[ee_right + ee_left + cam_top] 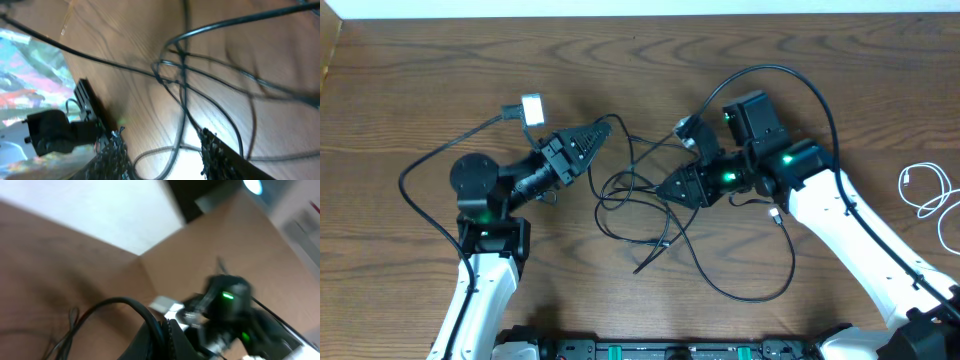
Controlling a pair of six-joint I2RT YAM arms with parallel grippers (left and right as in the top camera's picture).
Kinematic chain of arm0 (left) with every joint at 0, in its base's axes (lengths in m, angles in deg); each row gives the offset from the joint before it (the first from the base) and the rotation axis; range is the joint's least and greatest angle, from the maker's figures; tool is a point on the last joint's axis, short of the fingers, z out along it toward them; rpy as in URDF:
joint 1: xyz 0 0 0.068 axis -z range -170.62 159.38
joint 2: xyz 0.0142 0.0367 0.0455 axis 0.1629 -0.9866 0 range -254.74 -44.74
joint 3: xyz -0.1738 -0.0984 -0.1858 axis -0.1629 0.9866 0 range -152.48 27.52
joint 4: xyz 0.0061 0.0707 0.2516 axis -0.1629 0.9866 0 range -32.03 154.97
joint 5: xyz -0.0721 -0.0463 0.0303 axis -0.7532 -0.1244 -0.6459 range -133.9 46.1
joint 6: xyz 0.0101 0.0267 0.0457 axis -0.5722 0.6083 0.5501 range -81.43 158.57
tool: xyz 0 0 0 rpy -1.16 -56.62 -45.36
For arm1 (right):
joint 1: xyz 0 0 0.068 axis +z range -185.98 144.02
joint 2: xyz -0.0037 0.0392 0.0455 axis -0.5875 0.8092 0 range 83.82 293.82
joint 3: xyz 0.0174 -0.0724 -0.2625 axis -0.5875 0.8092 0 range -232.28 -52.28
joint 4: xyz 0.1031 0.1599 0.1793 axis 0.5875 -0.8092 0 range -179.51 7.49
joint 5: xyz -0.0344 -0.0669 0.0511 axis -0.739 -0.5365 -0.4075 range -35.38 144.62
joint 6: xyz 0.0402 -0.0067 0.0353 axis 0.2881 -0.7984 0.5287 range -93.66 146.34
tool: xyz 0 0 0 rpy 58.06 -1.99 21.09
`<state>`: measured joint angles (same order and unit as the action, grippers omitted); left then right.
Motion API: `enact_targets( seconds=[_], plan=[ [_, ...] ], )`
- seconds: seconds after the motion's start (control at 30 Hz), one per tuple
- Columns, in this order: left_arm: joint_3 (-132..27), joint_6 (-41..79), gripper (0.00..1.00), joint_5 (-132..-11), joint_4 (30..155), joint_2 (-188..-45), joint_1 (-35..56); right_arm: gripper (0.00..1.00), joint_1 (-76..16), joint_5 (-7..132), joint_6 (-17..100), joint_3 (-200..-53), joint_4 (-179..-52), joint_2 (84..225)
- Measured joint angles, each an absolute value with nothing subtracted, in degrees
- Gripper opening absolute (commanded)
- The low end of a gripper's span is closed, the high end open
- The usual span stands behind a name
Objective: Untangle cables
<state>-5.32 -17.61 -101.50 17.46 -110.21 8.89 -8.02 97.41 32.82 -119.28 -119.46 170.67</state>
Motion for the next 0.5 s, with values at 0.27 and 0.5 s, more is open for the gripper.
enact_targets(
  seconds=[0.27, 0.5],
  plan=[
    [-5.3, -20.5, 0.08, -93.5, 20.9, -110.2, 8.9, 0.47, -2.0, 99.7, 33.3, -119.3, -112.5, 170.7],
    [-5.3, -26.6, 0.08, -88.3, 22.1, -110.2, 8.9, 0.46, 5.8, 80.6, 49.4, -119.3, -112.1, 171.7]
  ],
)
